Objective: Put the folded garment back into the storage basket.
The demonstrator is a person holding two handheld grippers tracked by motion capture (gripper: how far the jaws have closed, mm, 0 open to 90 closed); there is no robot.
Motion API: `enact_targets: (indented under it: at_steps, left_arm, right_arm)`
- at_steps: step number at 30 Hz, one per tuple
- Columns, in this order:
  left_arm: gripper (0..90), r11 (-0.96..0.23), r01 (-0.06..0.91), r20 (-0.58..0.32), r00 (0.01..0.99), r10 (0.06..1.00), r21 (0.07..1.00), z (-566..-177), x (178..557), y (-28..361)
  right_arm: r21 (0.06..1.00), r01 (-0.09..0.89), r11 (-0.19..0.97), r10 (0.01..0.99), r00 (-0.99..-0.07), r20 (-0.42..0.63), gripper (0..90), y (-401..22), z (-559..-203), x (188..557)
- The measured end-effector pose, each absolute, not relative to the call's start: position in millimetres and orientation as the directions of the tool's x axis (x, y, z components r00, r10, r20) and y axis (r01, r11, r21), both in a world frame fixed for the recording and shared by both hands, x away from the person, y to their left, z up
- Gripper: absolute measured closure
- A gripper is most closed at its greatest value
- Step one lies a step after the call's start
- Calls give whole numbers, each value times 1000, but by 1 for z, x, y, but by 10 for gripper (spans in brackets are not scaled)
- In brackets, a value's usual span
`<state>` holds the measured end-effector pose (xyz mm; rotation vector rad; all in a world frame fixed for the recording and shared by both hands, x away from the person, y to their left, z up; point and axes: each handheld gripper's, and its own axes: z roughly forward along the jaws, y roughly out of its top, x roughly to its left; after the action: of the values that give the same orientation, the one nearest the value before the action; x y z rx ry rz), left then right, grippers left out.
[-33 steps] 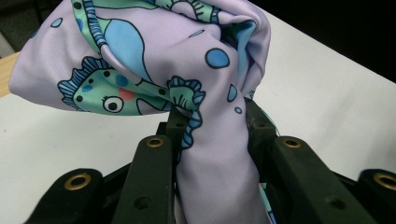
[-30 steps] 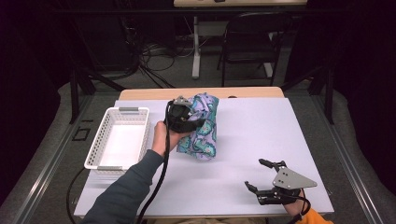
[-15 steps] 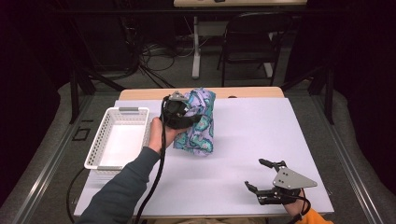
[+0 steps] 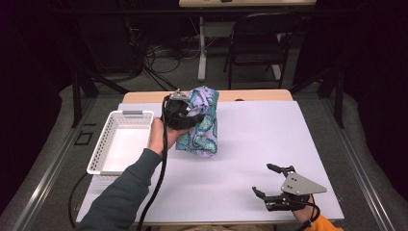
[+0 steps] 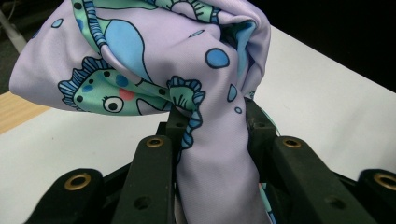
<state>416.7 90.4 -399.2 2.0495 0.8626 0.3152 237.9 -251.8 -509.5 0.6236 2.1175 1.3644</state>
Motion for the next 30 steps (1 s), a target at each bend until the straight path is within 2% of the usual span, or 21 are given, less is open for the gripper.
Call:
enact_targets:
  at_steps: [30]
  left_arm:
    - [700, -353, 459, -83, 695, 714, 815, -385, 420, 116]
  right_arm:
    - [922, 84, 379, 639, -744, -195, 145, -252, -510, 238]
